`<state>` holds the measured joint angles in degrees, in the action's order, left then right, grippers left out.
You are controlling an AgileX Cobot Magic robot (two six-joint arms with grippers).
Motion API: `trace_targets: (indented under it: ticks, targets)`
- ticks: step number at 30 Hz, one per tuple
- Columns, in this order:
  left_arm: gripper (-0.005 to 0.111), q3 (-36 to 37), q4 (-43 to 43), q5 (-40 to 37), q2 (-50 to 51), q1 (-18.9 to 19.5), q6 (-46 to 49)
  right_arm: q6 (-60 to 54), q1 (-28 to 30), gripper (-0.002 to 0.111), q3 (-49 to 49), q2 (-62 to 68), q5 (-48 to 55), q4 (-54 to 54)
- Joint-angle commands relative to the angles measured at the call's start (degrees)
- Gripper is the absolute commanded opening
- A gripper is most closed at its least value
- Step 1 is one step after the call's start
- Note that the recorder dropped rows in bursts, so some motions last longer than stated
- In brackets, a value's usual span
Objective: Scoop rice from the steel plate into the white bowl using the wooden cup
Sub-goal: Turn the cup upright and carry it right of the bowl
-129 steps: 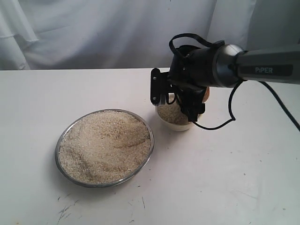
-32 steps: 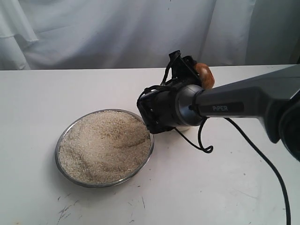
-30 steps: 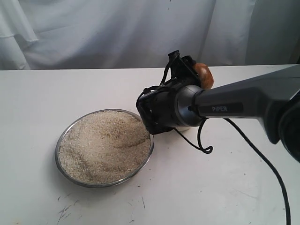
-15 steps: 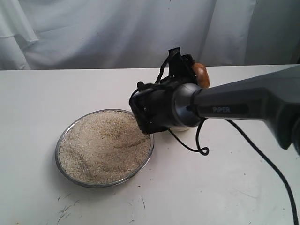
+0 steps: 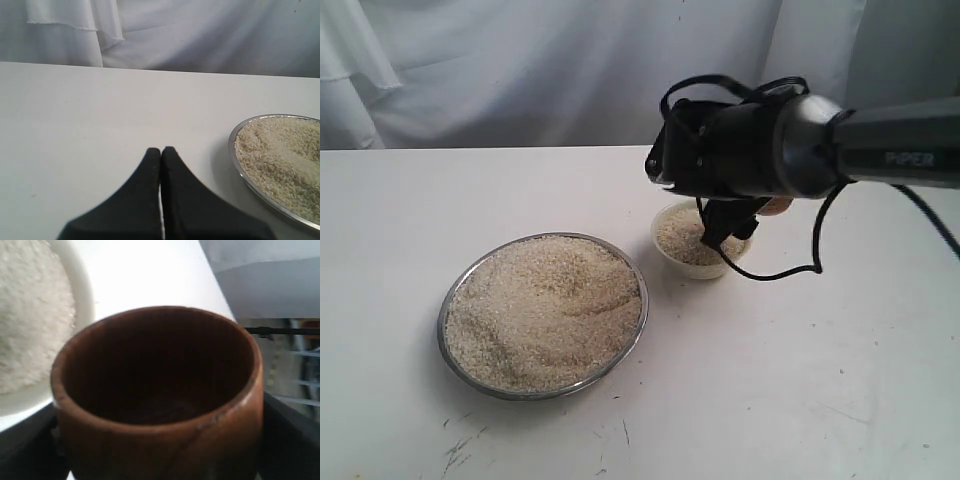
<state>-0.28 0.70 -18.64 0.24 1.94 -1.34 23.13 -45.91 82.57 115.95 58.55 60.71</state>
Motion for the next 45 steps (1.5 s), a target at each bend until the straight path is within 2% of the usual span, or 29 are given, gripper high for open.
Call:
trace_targets:
  ticks: [1, 9, 27, 38, 41, 45]
  targets:
    - [0.000, 0.28, -0.03, 0.37, -0.24, -0.16, -0.01, 4.93, 1.67, 0.000, -2.44, -5.53, -8.61, -8.11]
    - [0.000, 0.28, -0.03, 0.37, -0.24, -0.16, -0.01, 17.84, 1.53, 0.000, -13.03, -15.88, -24.80, -8.15]
    - [0.000, 0.28, -0.03, 0.37, -0.24, -0.16, -0.01, 34.09, 1.65, 0.000, -29.91, -32.14, -47.78, -7.90]
    - [0.000, 0.28, -0.03, 0.37, -0.24, -0.16, -0.01, 35.50, 2.39, 0.000, -37.49, -37.19, -53.89, -5.08]
    - [0.000, 0.28, -0.03, 0.37, -0.24, -0.16, -0.01, 35.50, 4.44, 0.000, -40.05, -37.10, -57.58, -5.08]
    - [0.000, 0.28, -0.03, 0.37, -0.24, -0.16, -0.01, 33.91, 9.35, 0.000, -42.79, -36.96, -67.59, -5.49]
